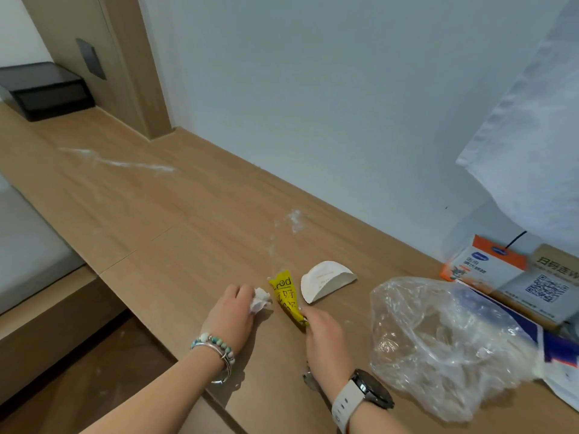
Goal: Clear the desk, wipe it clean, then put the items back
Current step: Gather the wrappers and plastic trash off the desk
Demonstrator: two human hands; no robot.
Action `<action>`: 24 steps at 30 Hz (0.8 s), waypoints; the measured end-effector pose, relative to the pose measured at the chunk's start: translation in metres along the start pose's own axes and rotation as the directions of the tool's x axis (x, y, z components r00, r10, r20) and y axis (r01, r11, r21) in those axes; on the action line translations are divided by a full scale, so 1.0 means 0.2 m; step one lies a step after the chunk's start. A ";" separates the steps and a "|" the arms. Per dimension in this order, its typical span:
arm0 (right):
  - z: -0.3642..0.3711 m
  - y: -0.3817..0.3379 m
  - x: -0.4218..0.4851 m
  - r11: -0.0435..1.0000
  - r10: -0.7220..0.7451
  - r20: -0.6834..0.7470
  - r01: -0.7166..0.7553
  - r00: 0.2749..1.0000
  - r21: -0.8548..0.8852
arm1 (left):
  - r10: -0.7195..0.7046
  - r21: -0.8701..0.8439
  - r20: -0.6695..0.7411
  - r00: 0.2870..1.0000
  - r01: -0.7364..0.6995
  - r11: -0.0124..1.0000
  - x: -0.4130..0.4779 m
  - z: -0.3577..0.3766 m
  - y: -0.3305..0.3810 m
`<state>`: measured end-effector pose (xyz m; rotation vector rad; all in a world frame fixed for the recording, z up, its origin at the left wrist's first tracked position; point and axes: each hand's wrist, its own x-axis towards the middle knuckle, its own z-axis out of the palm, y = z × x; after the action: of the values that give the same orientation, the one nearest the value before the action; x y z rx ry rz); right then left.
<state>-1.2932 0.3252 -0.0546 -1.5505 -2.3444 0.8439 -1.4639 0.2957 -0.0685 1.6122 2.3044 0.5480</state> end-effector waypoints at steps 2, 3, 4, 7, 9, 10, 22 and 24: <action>-0.01 0.03 -0.03 0.998 0.048 -0.050 -0.046 0.998 0.036 | -0.008 -0.059 0.027 1.000 0.009 0.998 -0.01 0.00 0.05; -0.02 0.04 -0.05 0.997 0.066 -0.069 -0.064 0.995 0.042 | -0.010 -0.068 0.056 0.998 0.014 0.998 -0.03 0.00 0.07; -0.03 0.05 -0.07 0.995 0.082 -0.083 -0.078 0.993 0.055 | -0.022 -0.067 0.092 0.996 0.028 0.997 -0.04 -0.01 0.09; -0.06 0.07 -0.15 0.977 0.116 -0.111 -0.094 0.987 0.190 | -0.085 -0.150 0.114 0.990 0.102 0.983 -0.10 -0.02 0.16; -0.08 0.07 -0.21 0.949 0.149 -0.080 -0.119 0.986 0.291 | -0.172 -0.281 0.132 0.976 0.203 0.938 -0.16 -0.03 0.22; -0.08 0.07 -0.25 0.936 0.152 -0.062 -0.123 0.987 0.329 | -0.214 -0.337 0.169 0.962 0.261 0.905 -0.19 -0.03 0.26; -0.15 0.22 -0.91 0.833 -0.015 0.021 0.001 1.000 0.554 | -0.246 -0.846 0.331 0.911 0.402 0.350 -0.89 0.07 0.60; -0.15 0.27 -1.06 0.847 -0.030 0.008 0.021 1.000 0.531 | -0.296 -0.860 0.343 0.892 0.424 0.283 -1.05 0.12 0.64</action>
<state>-1.1463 0.1612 -0.0321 -1.2685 -1.8933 1.3587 -1.2748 0.1404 -0.0299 0.4828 1.5635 1.2770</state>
